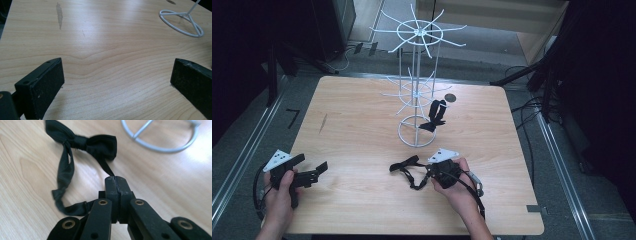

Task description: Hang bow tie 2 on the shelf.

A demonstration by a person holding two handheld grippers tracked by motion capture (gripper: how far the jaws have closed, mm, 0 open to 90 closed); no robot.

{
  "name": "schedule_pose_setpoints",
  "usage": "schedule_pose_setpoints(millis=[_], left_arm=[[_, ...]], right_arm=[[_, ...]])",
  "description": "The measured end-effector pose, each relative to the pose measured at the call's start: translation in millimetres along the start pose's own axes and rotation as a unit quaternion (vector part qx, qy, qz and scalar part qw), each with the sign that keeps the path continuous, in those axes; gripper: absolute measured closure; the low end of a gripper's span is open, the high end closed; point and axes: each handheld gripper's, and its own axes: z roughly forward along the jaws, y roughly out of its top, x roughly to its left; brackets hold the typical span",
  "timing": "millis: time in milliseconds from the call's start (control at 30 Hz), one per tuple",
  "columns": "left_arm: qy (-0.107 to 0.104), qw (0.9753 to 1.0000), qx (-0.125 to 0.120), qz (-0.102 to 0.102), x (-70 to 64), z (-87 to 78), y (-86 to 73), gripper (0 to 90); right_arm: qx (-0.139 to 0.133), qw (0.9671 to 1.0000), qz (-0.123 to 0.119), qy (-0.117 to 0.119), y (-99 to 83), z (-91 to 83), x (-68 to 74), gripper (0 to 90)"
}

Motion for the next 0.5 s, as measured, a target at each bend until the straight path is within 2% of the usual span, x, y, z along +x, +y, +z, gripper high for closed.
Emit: schedule_pose_setpoints(millis=[233, 500], left_arm=[[0.001, 1.0, 0.0, 0.0, 0.0, 0.1, 0.0, 0.0], [0.001, 1.0, 0.0, 0.0, 0.0, 0.1, 0.0, 0.0]], right_arm=[[-0.034, 0.9992, -0.011, -0.017, 6.4, -13.0, -0.6, 90.0], [-0.09, 0.995, -0.03, -0.031, 13.4, -29.9, 2.2, 90.0]])
